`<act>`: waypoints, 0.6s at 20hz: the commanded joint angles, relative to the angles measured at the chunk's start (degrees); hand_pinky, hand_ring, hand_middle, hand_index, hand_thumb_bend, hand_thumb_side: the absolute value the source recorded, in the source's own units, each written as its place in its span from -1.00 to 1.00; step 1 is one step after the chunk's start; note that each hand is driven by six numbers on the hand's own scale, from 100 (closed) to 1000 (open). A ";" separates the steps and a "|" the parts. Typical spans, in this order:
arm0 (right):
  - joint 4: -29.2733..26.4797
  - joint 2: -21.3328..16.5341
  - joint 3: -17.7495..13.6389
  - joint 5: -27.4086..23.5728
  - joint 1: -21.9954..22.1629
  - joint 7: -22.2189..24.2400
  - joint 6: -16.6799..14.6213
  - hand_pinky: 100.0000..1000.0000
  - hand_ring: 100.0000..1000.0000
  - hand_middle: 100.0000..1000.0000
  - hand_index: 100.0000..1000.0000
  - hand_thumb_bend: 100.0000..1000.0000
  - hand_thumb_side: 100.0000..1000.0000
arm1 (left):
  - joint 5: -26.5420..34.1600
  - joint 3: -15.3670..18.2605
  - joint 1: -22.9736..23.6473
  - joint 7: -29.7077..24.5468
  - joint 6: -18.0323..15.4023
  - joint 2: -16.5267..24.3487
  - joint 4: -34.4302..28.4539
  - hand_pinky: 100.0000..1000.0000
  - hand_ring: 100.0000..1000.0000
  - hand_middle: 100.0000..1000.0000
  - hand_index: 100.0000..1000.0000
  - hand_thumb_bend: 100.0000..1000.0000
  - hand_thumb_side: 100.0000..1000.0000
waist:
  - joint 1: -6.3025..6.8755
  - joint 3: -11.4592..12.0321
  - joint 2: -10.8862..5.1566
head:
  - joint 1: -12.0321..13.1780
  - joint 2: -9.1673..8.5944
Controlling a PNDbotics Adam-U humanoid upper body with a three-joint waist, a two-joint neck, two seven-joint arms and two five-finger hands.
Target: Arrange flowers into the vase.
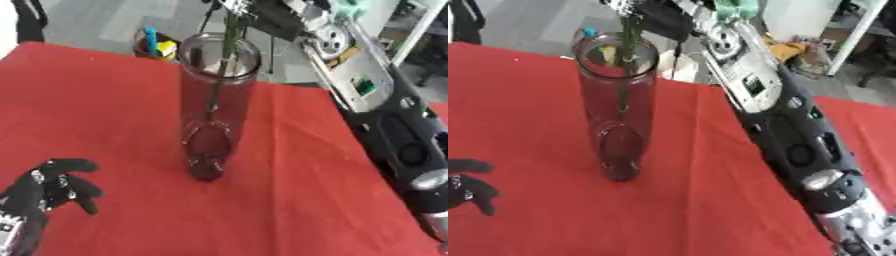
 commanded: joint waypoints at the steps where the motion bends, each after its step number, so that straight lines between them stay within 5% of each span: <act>1: -0.98 -1.72 -1.11 0.08 -1.20 0.48 0.19 0.17 0.94 -0.07 0.20 -1.00 1.00 | -0.02 -0.54 -0.32 -0.30 -0.02 -0.16 -1.06 -0.23 0.06 0.32 0.56 -0.93 1.00 | 0.44 0.00 -1.13 | 0.09 -0.41; 12: 2.58 -1.82 -2.11 -3.15 -2.18 5.71 4.56 0.24 1.00 -0.04 0.29 -1.00 1.00 | -0.02 -0.56 -0.20 -0.64 0.17 -0.10 -1.06 -0.23 0.07 0.32 0.56 -0.93 1.00 | 0.42 -0.27 -1.30 | 0.21 -0.31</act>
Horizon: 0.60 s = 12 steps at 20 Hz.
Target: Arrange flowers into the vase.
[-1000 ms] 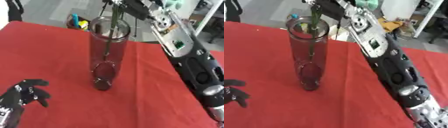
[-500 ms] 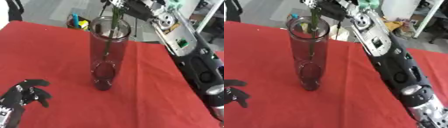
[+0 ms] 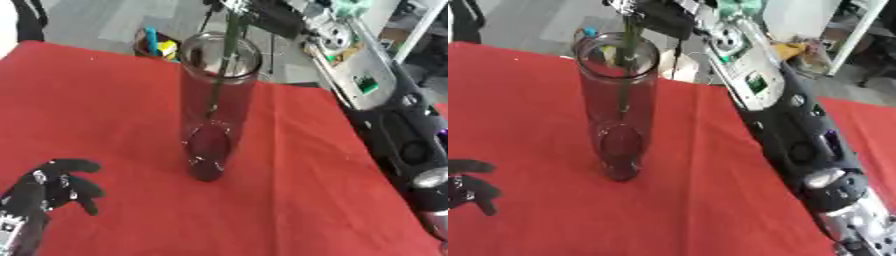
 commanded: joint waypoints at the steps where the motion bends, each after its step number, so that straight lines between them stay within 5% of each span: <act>1: 0.85 -1.76 -1.28 -2.35 -1.62 1.98 1.69 0.24 1.00 -0.03 0.30 -1.00 1.00 | -0.02 -0.54 -0.17 -0.19 0.01 -0.09 -1.06 -0.23 0.07 0.32 0.56 -0.93 1.00 | 0.47 -0.10 -1.33 | 0.16 -0.33; 12: 0.50 -3.14 -1.59 -2.11 -1.17 10.91 -1.66 0.43 1.00 0.24 0.59 -1.00 1.00 | -0.17 -0.52 -0.01 -0.36 0.10 -0.10 -1.06 -0.23 0.07 0.32 0.56 -0.93 1.00 | 0.59 -0.46 -1.33 | 0.38 -0.28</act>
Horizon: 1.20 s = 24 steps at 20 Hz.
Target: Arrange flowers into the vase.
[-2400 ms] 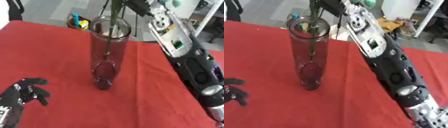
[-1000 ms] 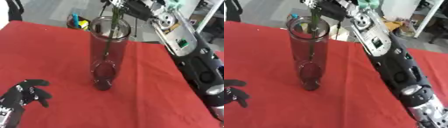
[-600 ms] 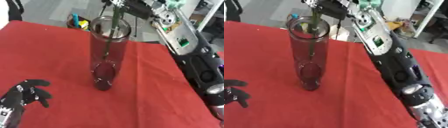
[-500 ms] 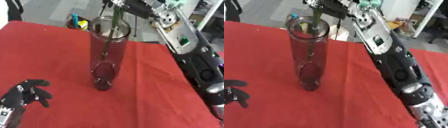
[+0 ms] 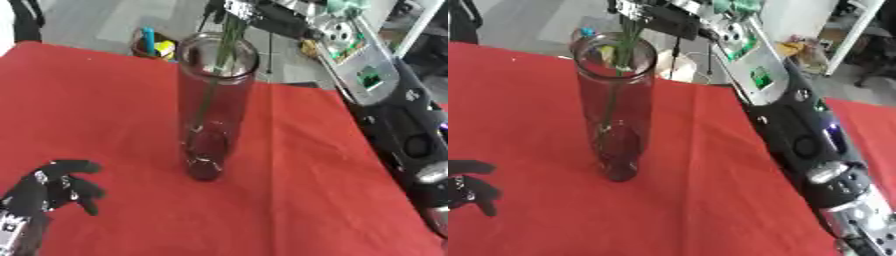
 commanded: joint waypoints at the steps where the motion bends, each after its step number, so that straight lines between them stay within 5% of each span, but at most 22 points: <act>1: -1.04 -2.10 -0.98 -0.44 -0.82 1.63 -1.34 0.44 1.00 0.25 0.60 -1.00 1.00 | -0.09 -0.52 -0.25 -0.22 -0.04 -0.12 -1.06 -0.23 0.07 0.32 0.56 -0.93 1.00 | 0.59 -0.10 -1.32 | 0.15 -0.31; 9: -2.15 -2.24 -0.82 1.09 -0.68 1.71 -4.21 0.48 1.00 0.34 0.65 -0.98 1.00 | -0.08 -0.53 -0.24 -0.39 -0.06 -0.21 -1.06 -0.23 0.07 0.33 0.56 -0.93 1.00 | 0.77 -0.21 -1.26 | 0.25 -0.36; 12: -2.17 -2.14 -0.69 1.54 -0.55 2.66 -5.72 0.51 1.00 0.39 0.70 -0.71 1.00 | -0.05 -0.51 -0.24 -0.43 -0.05 -0.23 -1.06 -0.23 0.07 0.33 0.56 -0.93 1.00 | 0.80 -0.29 -1.24 | 0.31 -0.45; 24: -2.78 -3.37 -1.21 1.35 1.09 5.42 -9.61 0.54 1.00 0.50 0.87 -0.29 1.00 | 0.08 -0.49 -0.25 -0.59 -0.03 -0.30 -1.06 -0.23 0.08 0.33 0.56 -0.93 1.00 | 1.05 -0.56 -1.25 | 0.66 -0.78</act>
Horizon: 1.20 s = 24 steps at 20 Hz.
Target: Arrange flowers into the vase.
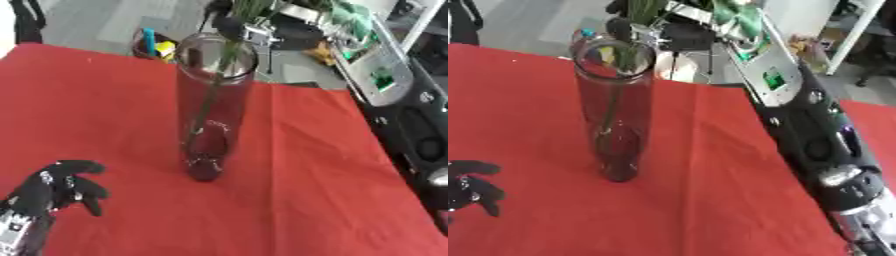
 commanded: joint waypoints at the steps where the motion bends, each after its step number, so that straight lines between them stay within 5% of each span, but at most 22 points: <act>1: -1.41 -2.16 -0.89 0.15 -0.60 0.39 -0.74 0.54 1.00 0.50 0.88 -0.27 1.00 | 0.11 -0.49 -0.28 -0.32 -0.06 -0.04 -1.06 -0.23 0.08 0.33 0.56 -0.93 1.00 | 0.72 -0.18 -1.27 | 0.16 -0.75; 24: -2.44 -3.83 -1.99 -0.11 2.34 1.20 -2.40 0.55 1.00 0.59 1.00 0.03 1.00 | 0.31 -0.49 -0.34 -0.90 -0.20 -0.11 -1.06 -0.24 0.08 0.34 0.56 -0.93 1.00 | 1.38 -0.37 -1.32 | 0.53 -0.87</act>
